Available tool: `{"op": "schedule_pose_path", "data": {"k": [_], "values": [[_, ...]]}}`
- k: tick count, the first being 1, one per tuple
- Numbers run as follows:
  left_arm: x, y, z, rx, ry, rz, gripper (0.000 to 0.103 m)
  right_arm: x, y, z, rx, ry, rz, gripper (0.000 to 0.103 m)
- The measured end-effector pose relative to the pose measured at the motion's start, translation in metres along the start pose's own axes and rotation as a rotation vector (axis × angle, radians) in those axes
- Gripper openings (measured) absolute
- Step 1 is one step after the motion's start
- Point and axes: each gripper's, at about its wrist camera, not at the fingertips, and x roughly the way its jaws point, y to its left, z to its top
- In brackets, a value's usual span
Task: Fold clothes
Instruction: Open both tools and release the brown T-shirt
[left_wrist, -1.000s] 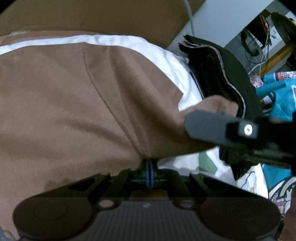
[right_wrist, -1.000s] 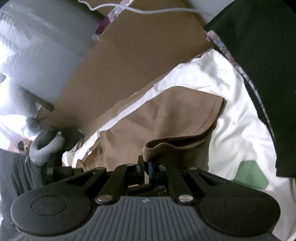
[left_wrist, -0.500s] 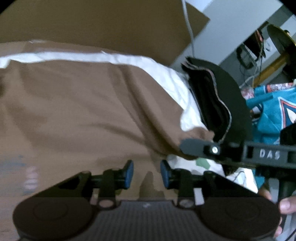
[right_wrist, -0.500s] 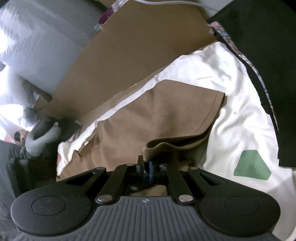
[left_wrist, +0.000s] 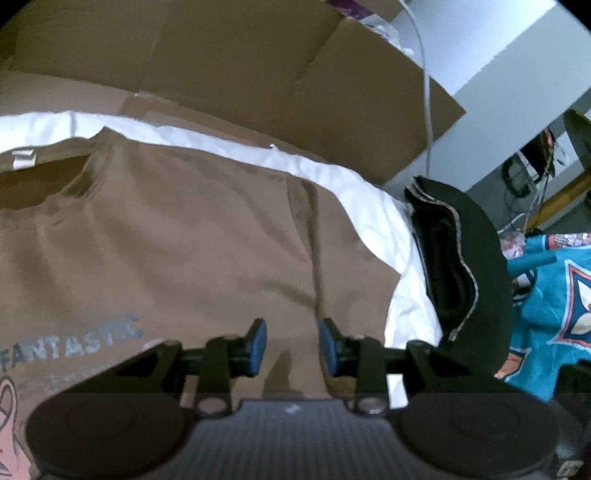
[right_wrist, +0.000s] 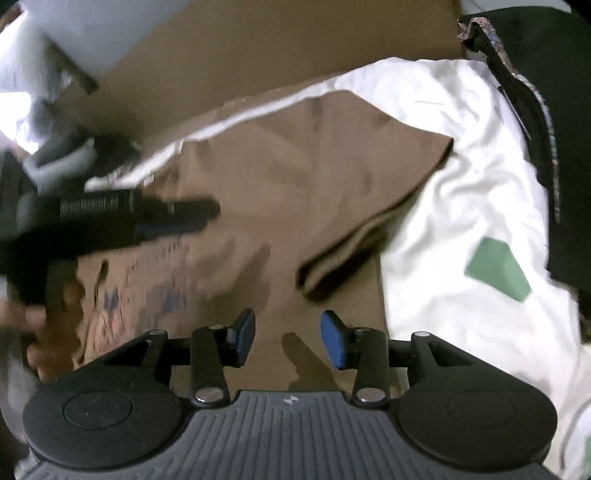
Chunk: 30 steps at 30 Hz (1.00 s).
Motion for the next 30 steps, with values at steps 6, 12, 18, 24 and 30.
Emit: {"op": "schedule_pose_path", "data": {"k": [6, 12, 18, 24, 30], "values": [[-0.012, -0.002, 0.001, -0.013, -0.012, 0.007, 0.034, -0.040, -0.005, 0.005, 0.038, -0.062, -0.075, 0.047], [-0.017, -0.003, 0.006, -0.013, -0.037, 0.025, 0.040, -0.051, -0.029, 0.026, 0.122, -0.158, -0.123, 0.048], [-0.002, 0.004, 0.014, 0.017, -0.042, 0.057, 0.041, -0.028, -0.059, 0.050, 0.214, -0.264, -0.150, 0.048], [0.014, 0.013, 0.024, 0.025, -0.056, 0.077, 0.041, 0.002, -0.078, 0.064, 0.242, -0.333, -0.125, 0.048], [0.029, 0.020, 0.040, -0.012, -0.098, 0.076, 0.040, 0.021, -0.083, 0.070, 0.199, -0.381, -0.159, 0.047]]}}
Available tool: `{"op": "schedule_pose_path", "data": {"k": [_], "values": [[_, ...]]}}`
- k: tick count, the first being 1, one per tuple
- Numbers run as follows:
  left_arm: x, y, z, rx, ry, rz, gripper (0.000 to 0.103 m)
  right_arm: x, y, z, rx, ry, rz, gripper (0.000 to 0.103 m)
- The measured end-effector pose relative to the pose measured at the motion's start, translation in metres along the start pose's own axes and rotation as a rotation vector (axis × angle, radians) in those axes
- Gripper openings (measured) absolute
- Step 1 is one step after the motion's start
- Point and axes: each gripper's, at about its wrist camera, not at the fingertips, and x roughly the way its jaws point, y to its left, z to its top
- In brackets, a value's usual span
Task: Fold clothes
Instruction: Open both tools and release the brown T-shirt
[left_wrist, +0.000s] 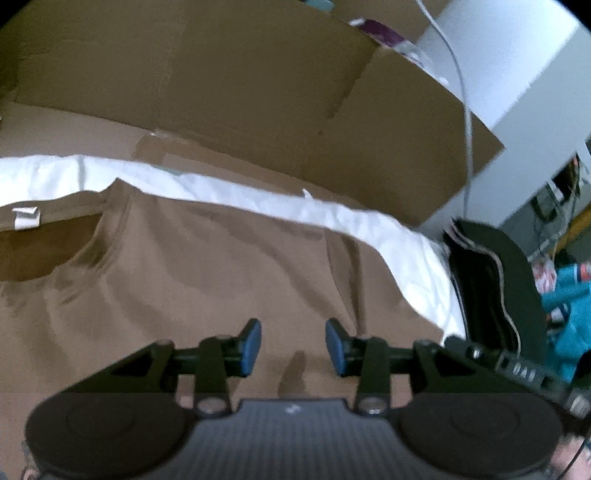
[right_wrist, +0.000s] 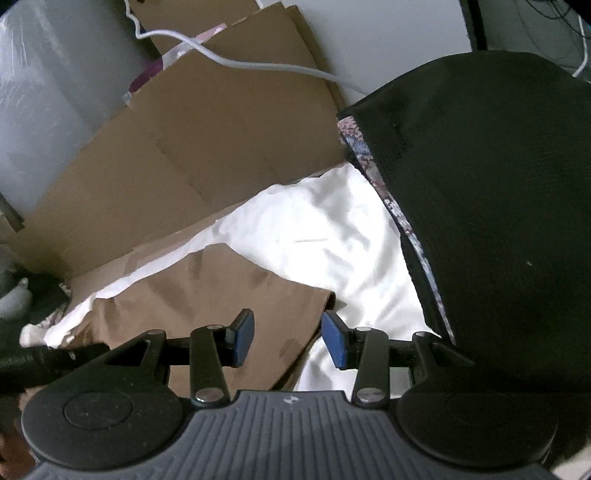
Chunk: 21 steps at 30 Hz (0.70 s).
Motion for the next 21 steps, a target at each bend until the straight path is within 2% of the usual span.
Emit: {"op": "schedule_pose_path", "data": {"k": [7, 14, 18, 20, 21], "values": [[0.019, 0.005, 0.011, -0.054, -0.006, -0.013, 0.035, 0.014, -0.003, 0.002, 0.007, -0.013, -0.036, 0.046], [0.033, -0.002, 0.014, -0.046, -0.008, -0.017, 0.034, 0.031, -0.007, 0.001, 0.043, 0.006, -0.095, 0.046], [0.037, -0.006, 0.016, -0.036, -0.007, -0.024, 0.034, 0.037, -0.010, 0.002, 0.071, -0.001, -0.097, 0.046], [0.039, -0.007, 0.015, -0.033, -0.003, -0.025, 0.034, 0.038, -0.010, 0.003, 0.074, 0.007, -0.079, 0.037], [0.040, -0.007, 0.015, -0.031, 0.000, -0.025, 0.034, 0.039, -0.009, 0.004, 0.068, 0.013, -0.073, 0.024]]}}
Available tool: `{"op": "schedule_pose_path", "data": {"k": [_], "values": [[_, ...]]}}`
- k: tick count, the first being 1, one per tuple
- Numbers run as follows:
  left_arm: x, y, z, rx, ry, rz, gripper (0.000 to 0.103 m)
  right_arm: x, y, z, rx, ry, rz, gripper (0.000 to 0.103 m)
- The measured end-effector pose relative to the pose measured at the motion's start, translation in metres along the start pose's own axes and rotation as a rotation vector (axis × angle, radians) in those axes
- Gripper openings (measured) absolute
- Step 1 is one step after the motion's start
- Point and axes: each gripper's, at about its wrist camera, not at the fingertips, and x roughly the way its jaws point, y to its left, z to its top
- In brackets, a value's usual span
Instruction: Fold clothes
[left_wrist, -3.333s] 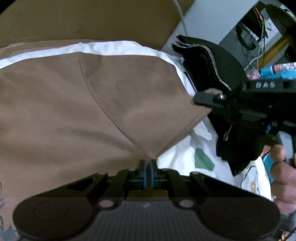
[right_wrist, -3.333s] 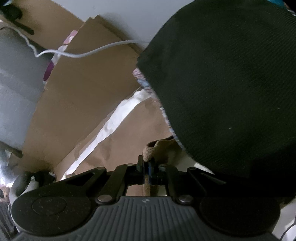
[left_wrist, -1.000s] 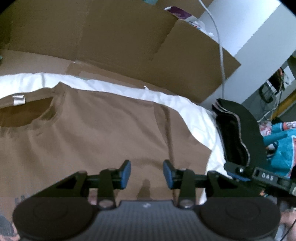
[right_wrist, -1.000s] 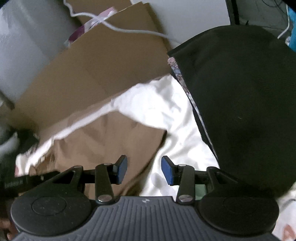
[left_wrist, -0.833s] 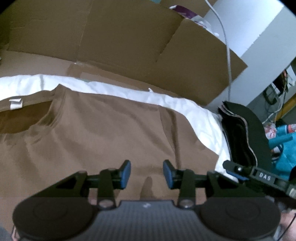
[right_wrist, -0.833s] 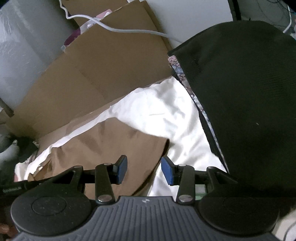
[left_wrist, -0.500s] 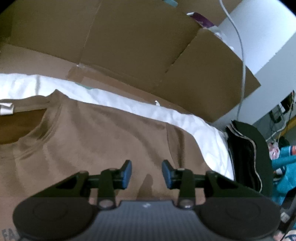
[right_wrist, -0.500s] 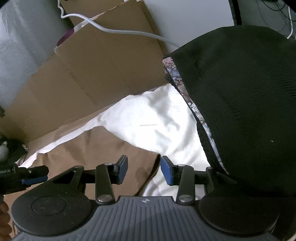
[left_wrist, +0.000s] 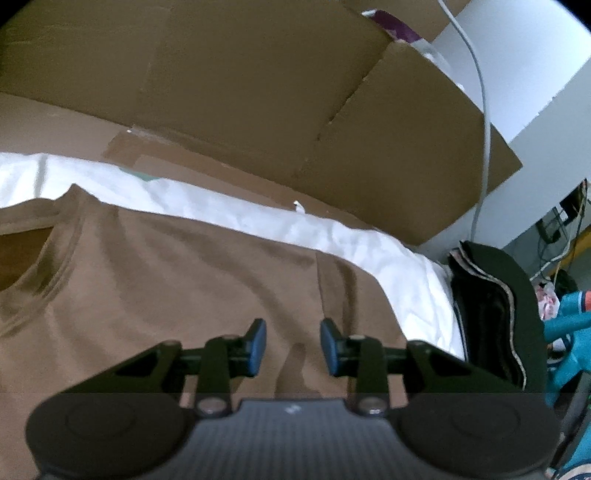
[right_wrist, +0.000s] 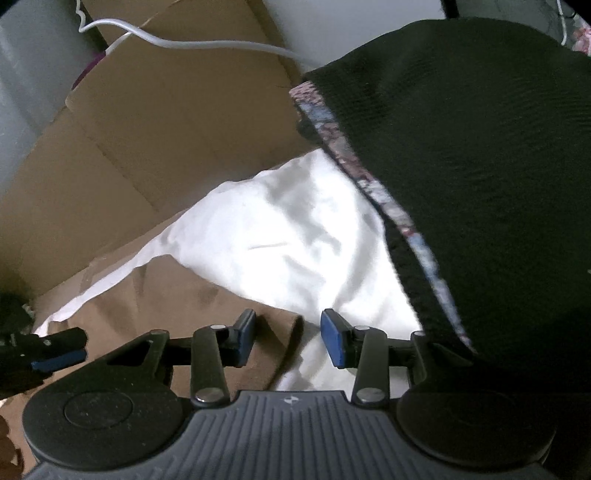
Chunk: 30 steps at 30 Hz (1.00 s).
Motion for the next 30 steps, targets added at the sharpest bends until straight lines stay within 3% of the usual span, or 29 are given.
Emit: {"op": "schedule_pose_path", "data": {"k": [1, 3, 12, 18, 30], "values": [[0.001, 0.000, -0.001, 0.002, 0.003, 0.002, 0.034, 0.000, 0.001, 0.001, -0.008, 0.010, 0.012, 0.012], [0.002, 0.000, -0.002, -0.002, 0.008, 0.007, 0.034, 0.001, 0.000, 0.005, -0.018, 0.034, 0.043, 0.001], [0.002, -0.001, 0.005, 0.006, 0.012, 0.031, 0.034, -0.023, 0.008, 0.018, -0.007, 0.031, 0.148, 0.000], [0.011, -0.010, 0.022, 0.058, 0.043, 0.044, 0.013, -0.041, 0.015, 0.031, 0.023, 0.022, 0.227, 0.000], [0.038, -0.013, 0.043, -0.036, 0.055, 0.045, 0.002, -0.050, 0.023, 0.042, 0.080, 0.040, 0.306, 0.000]]}}
